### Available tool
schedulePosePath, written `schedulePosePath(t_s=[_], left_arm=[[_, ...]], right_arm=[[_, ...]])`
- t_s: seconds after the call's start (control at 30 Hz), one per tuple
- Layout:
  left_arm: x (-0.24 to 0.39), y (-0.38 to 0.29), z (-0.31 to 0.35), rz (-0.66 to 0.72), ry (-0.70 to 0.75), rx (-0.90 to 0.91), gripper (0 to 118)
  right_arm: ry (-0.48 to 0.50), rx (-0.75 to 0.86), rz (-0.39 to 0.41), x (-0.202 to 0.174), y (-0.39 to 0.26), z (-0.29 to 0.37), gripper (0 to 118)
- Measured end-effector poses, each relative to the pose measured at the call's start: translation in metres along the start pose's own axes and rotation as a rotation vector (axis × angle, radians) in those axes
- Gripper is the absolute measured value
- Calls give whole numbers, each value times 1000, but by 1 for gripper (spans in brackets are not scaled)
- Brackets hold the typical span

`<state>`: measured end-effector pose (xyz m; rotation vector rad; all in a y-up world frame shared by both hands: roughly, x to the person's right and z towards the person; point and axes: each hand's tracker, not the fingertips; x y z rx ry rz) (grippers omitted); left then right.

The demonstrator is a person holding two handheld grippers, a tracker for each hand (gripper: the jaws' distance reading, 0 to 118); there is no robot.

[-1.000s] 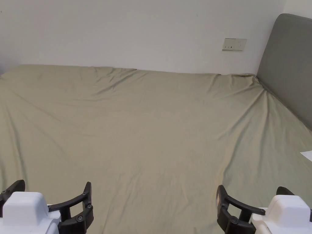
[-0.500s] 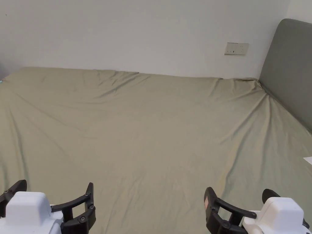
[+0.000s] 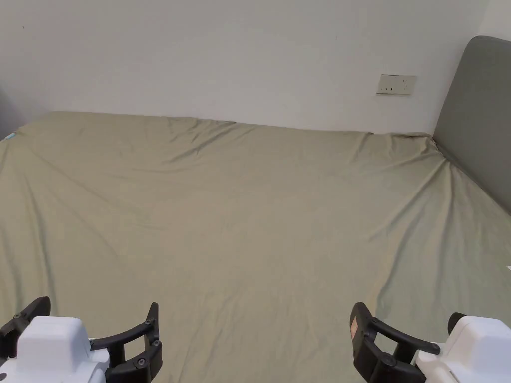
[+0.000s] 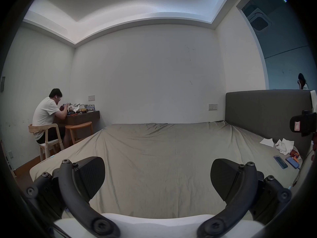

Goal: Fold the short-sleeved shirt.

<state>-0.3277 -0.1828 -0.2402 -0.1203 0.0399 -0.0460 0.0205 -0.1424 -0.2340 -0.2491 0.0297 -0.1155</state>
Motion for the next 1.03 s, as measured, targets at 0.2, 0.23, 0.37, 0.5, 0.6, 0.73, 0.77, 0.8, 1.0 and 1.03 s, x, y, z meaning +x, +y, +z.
schedulePosePath(t_s=[0.2,0.23,0.37,0.5,0.6,0.73,0.77,0.8,1.0,1.03], left_arm=[[-1,1,-1,6,1,0,118],[-1,1,0,4,3,-3,118],[-2,-1,0,10,1,-6,118],[-3,1,0,12,7,-4,118],[-5,3,0,17,6,1,118],[-6,5,0,11,7,4,118],[-6,5,1,11,2,2,118],[-6,5,1,12,-3,-1,118],[-6,7,1,32,-4,3,118],[-6,8,1,32,-4,2,118]], right_arm=[[-6,-3,10,3,3,0,118],[-15,4,11,2,3,0,118],[-32,8,37,-2,3,-2,118],[-43,21,67,-5,2,-1,118],[-51,16,74,-6,2,-2,118],[-62,9,87,-7,0,-3,118],[-69,9,91,-8,-1,-3,118],[-75,10,92,-8,-1,-3,118],[-84,9,96,-5,1,-4,118],[-83,8,94,-5,2,-4,118]])
